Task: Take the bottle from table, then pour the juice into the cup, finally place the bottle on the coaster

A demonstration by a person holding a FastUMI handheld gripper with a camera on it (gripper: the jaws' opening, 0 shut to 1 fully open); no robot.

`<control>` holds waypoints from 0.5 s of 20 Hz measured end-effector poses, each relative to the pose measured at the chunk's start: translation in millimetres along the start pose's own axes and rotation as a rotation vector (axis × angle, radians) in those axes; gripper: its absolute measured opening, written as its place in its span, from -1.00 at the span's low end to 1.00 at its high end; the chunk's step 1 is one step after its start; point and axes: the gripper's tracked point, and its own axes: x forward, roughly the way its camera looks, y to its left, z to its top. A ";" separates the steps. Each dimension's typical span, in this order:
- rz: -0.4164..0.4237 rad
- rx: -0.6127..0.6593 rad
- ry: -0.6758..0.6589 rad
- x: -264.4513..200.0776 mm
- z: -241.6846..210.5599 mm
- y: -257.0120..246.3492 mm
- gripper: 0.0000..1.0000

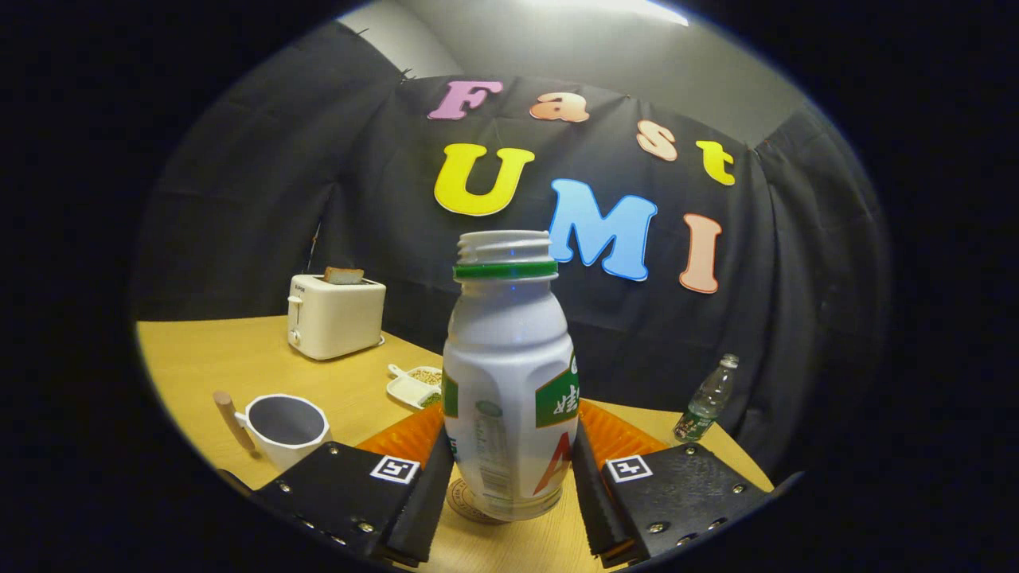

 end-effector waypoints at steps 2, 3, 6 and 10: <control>0.012 0.052 0.012 2.7 -4.0 -3.4 0.41; 0.012 0.063 0.021 4.6 -3.8 -6.1 0.41; 0.013 0.095 0.017 10.4 -2.0 -10.6 0.41; 0.026 0.137 0.049 23.6 -19.7 -6.9 0.41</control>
